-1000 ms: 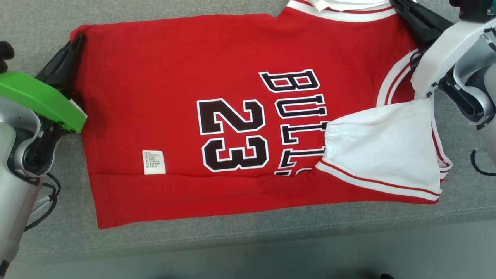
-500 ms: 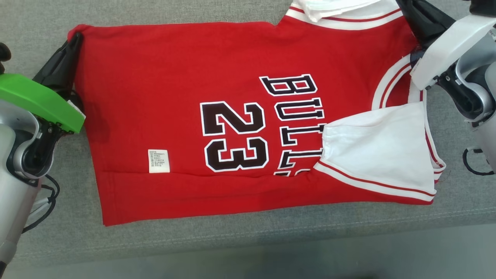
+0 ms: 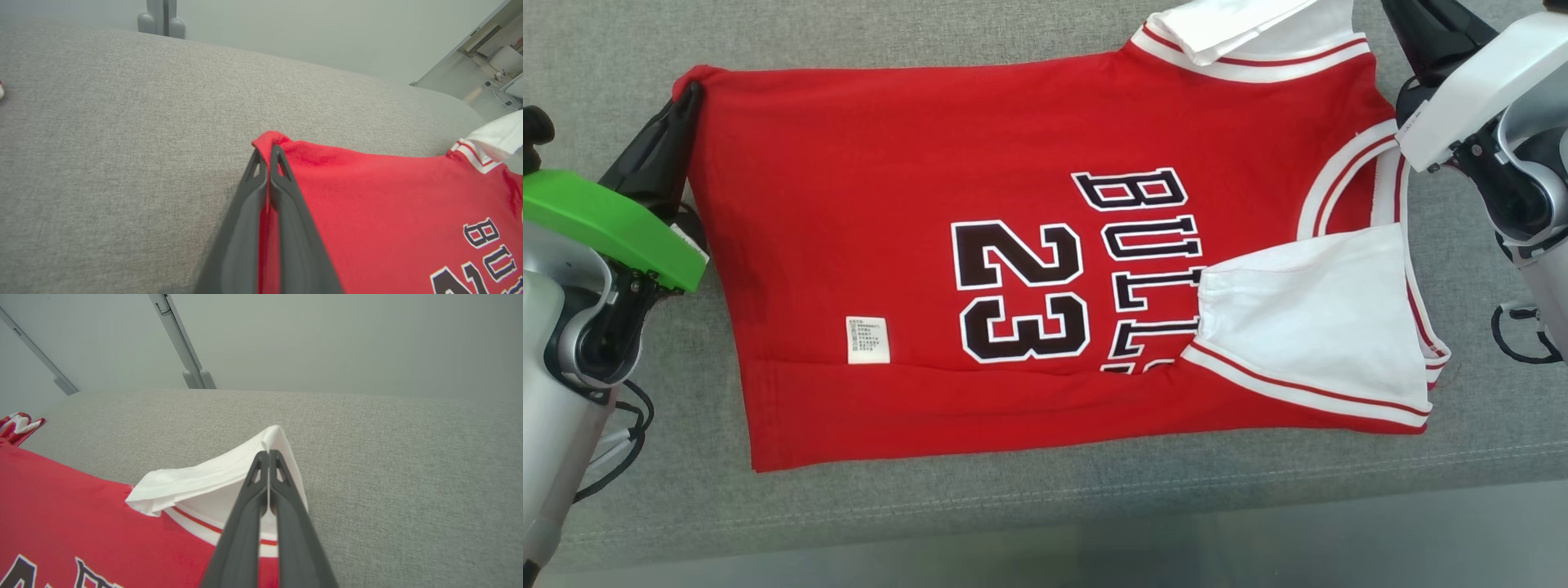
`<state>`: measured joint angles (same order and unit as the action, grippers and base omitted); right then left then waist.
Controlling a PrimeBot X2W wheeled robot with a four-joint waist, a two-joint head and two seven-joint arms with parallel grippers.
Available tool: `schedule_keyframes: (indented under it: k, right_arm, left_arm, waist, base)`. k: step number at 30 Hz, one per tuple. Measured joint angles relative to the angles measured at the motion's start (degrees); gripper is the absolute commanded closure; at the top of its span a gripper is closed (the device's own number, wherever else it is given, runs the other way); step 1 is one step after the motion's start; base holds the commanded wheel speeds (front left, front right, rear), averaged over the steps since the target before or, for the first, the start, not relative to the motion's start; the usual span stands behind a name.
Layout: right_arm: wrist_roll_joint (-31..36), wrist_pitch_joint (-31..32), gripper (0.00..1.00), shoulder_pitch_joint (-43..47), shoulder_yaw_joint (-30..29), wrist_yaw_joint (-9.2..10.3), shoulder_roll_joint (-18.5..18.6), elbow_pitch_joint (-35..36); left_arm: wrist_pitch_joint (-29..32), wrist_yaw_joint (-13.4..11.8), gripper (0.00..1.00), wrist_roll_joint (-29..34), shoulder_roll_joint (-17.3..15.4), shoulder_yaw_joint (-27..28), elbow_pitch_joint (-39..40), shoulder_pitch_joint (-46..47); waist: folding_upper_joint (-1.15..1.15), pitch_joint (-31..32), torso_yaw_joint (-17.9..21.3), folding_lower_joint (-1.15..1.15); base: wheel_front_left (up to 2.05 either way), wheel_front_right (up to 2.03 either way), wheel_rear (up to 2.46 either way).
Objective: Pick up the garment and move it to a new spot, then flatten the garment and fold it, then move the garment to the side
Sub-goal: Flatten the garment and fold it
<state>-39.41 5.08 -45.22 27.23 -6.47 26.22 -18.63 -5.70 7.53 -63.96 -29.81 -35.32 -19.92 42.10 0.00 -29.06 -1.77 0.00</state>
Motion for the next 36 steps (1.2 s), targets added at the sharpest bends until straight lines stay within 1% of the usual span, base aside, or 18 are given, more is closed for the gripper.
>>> schedule_keyframes:
  k: [8, 13, 23, 27, 29, 34, 36]
  right_arm:
    - [-0.5, 0.0, 1.0, 0.2, 0.0, 0.0, 0.0, 0.4]
    - [-0.9, -0.8, 1.0, 2.2, -0.1, 0.0, -0.2, 0.7]
    - [-2.4, -1.3, 1.0, 5.4, -0.5, 0.0, 0.1, 1.3]
    - [-3.0, -1.3, 1.0, 6.1, -0.7, 0.04, 0.2, 1.8]
    - [-3.0, -1.3, 1.0, 6.1, -1.1, 0.51, 0.4, 2.3]
    - [-3.5, -1.1, 1.0, 6.1, -1.5, 0.6, 0.6, 3.1]
    - [-3.5, -0.6, 1.0, 6.1, -1.7, 1.1, 0.7, 3.8]
  left_arm:
    - [-1.3, 0.0, 1.0, -0.4, -0.5, -0.4, 0.0, -1.6]
    - [-3.0, 0.0, 1.0, -0.5, -0.7, -0.5, -0.2, -3.4]
    - [-4.5, 0.0, 1.0, -0.9, -1.4, -1.5, -0.2, -6.3]
    - [-4.7, 0.0, 1.0, -2.3, -1.7, -1.6, -0.2, -7.3]
    - [-4.7, 0.0, 1.0, -2.4, -1.9, -1.6, -0.2, -7.4]
    - [-5.0, 0.0, 1.0, -2.4, -1.9, -1.7, 0.2, -7.4]
    - [-5.0, 0.0, 1.0, -2.3, -2.1, -1.8, 0.6, -7.3]
  waist:
    - [0.0, 1.1, 0.1, 0.0]
    - [0.0, 2.1, 0.3, 0.0]
    - [0.0, 4.5, 0.7, 0.0]
    - [0.0, 5.4, 1.0, 0.0]
    - [0.0, 5.5, 1.1, 0.0]
    - [0.0, 5.5, 1.2, 0.0]
    - [0.0, 5.2, 1.2, 0.0]
  base:
    - [0.0, 0.0, 0.0]
    - [0.0, 0.0, 0.0]
    - [0.0, 0.0, 0.0]
    - [0.0, 0.0, 0.0]
    - [0.0, 0.0, 0.0]
    - [0.0, 0.0, 0.0]
    - [0.0, 0.0, 0.0]
